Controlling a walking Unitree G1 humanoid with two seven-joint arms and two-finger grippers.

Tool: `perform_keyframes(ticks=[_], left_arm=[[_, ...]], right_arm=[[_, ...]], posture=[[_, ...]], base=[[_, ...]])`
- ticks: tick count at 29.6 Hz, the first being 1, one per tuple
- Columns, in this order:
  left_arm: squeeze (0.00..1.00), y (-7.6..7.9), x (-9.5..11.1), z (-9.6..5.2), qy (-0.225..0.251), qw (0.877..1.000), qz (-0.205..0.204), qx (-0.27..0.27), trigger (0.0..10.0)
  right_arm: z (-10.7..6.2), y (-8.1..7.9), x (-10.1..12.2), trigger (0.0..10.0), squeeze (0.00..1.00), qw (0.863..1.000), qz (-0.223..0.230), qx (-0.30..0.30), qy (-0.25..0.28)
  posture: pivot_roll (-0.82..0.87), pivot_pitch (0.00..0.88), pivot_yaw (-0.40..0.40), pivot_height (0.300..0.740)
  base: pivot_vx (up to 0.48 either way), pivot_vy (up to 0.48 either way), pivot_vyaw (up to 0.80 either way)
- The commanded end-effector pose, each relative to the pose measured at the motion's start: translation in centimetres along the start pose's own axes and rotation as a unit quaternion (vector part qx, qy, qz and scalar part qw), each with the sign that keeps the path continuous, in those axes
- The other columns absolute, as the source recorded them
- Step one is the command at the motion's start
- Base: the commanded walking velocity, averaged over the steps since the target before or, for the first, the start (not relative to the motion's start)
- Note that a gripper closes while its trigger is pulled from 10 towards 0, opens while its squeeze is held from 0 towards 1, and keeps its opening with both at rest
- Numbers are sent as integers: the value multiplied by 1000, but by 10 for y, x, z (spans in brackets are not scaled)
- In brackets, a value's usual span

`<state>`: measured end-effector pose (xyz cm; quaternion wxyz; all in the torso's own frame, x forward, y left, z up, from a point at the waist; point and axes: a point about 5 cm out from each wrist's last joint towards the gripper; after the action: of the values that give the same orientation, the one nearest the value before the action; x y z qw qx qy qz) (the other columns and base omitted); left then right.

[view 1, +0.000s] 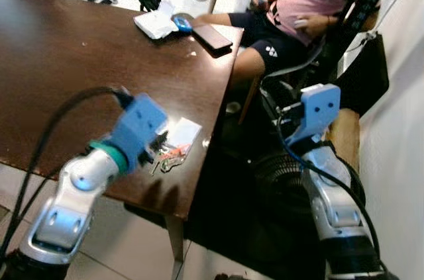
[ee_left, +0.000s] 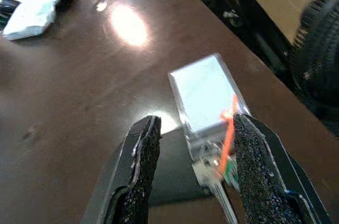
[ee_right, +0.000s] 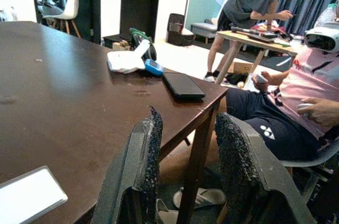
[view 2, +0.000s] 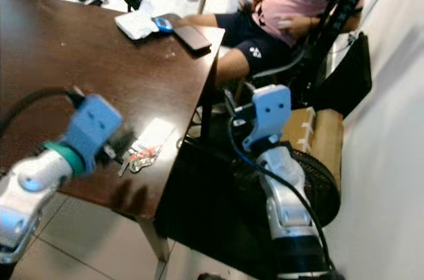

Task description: Hang keys on a hook

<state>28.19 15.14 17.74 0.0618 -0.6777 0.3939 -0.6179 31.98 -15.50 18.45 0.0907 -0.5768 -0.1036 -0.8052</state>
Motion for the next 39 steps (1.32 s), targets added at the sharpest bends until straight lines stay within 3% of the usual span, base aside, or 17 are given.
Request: perform_keyframes(ticks=[1,4,5,6,8,10,12,18,39], left_arm=[[0,4,-1,0,-7,999,17,-28,10000],[0,6,-2,3,-15,998,40,-51,10000],[0,10,-5,6,-26,994,74,-79,10000],[0,10,-5,6,-26,994,74,-79,10000],[0,14,-12,16,-47,986,120,-108,10000],[0,15,-15,23,-55,982,139,-114,10000],[0,15,-15,23,-55,982,139,-114,10000],[0,17,-19,44,-91,978,156,-106,10000],[0,19,-22,61,-98,968,189,-132,9843]], right_arm=[[0,4,-2,10000,0,1000,-6,-2,-3],[2,8,-2,10000,0,1000,-13,-4,-2],[4,11,-1,10000,0,1000,-19,-7,-1],[4,11,-1,10000,0,1000,-19,-7,-1],[9,16,2,10000,0,1000,-24,-12,6],[11,17,3,10000,0,1000,-25,-13,9],[11,17,3,10000,0,1000,-25,-13,9],[18,13,5,10000,0,1000,-23,-9,18],[20,13,4,10000,0,999,-20,-9,27]], posture=[[59,0,56,740],[54,0,62,740],[57,0,69,740],[57,0,69,740],[58,0,74,740],[59,0,78,740],[59,0,78,740],[79,0,87,740],[78,0,100,740]], base=[[0,0,0],[0,0,0],[0,0,0],[0,0,0],[0,0,0],[0,0,0],[0,0,0],[0,0,0],[0,0,0]])
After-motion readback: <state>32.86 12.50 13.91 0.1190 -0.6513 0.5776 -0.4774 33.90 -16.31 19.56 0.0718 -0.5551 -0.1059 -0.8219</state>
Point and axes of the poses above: a point about 5 cm out from each wrist's last joint towards the gripper, its own z axis pointing out of the wrist towards the gripper, its own x axis along the axis of the wrist's last joint, y = z × x, and after that the axes turned 5 degrees about z, right-handed
